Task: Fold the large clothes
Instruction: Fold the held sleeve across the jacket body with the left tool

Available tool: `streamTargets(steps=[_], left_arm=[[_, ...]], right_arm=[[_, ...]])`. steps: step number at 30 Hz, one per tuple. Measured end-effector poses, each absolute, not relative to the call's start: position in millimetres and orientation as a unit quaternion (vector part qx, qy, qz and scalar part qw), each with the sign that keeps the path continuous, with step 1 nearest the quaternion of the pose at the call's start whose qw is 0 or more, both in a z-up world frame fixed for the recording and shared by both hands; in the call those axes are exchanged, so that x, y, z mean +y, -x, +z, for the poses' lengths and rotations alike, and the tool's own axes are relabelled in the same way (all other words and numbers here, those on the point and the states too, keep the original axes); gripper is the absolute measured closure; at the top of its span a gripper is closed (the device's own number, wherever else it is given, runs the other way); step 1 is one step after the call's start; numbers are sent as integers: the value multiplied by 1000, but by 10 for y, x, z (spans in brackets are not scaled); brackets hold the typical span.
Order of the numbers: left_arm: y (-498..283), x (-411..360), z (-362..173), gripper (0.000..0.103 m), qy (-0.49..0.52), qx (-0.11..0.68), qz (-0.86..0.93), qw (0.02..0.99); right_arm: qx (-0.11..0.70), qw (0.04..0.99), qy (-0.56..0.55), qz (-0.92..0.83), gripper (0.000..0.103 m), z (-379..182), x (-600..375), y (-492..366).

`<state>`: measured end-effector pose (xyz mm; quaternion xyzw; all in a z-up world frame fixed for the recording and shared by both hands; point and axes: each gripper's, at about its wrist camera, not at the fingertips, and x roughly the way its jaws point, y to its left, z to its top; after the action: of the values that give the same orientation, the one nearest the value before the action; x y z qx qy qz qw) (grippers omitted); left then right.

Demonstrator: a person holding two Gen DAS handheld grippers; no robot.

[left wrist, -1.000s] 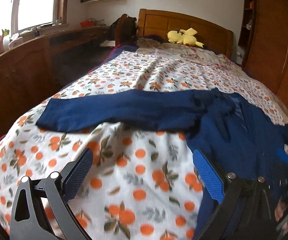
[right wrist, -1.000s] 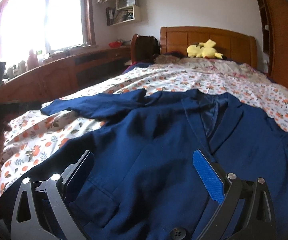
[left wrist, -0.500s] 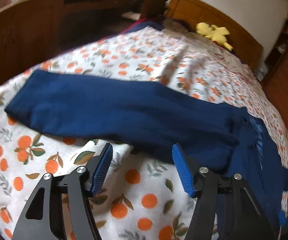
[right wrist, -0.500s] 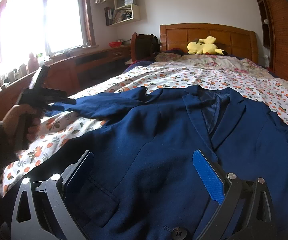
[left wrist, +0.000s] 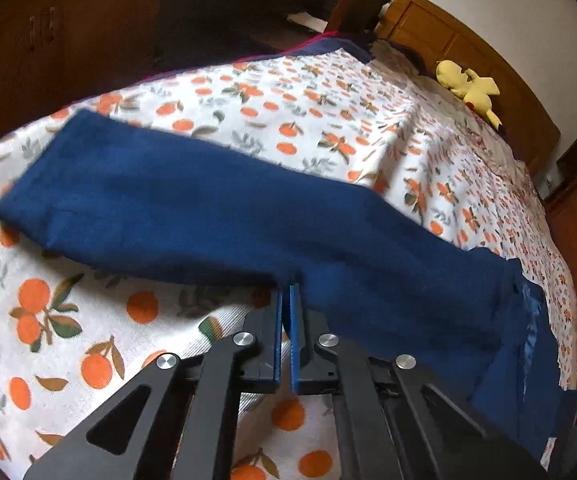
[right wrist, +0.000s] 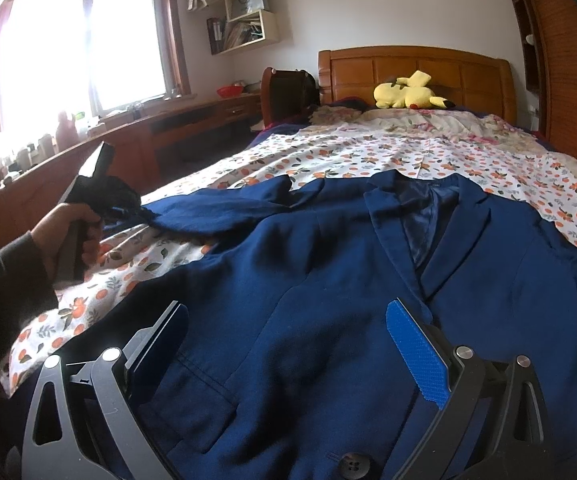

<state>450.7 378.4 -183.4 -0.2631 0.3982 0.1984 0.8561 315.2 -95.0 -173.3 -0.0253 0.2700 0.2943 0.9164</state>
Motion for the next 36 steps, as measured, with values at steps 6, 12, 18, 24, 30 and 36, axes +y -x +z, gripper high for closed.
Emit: streamTargets(steps=[6, 12, 18, 24, 30, 36], left_arm=[[-4549, 3252, -1248, 101, 163, 366, 196, 895], [-4598, 2338, -805, 101, 94, 351, 134, 922], [-4548, 1479, -768, 101, 33, 355, 74, 931], [-4367, 904, -1044, 101, -6, 375, 33, 926], [-4156, 828, -1385, 94, -30, 397, 32, 917], [-3791, 978, -1442, 57, -21, 385, 27, 922]], right_arm=[[264, 922, 21, 283, 7, -1591, -1101, -3140], [257, 928, 21, 270, 7, -1445, -1354, -3130], [254, 934, 17, 249, 7, -1388, -1659, -3113], [260, 937, 18, 233, 7, -1443, -1872, -3158], [266, 935, 19, 236, 7, -1483, -1886, -3201], [265, 932, 23, 248, 7, -1485, -1806, -3179]])
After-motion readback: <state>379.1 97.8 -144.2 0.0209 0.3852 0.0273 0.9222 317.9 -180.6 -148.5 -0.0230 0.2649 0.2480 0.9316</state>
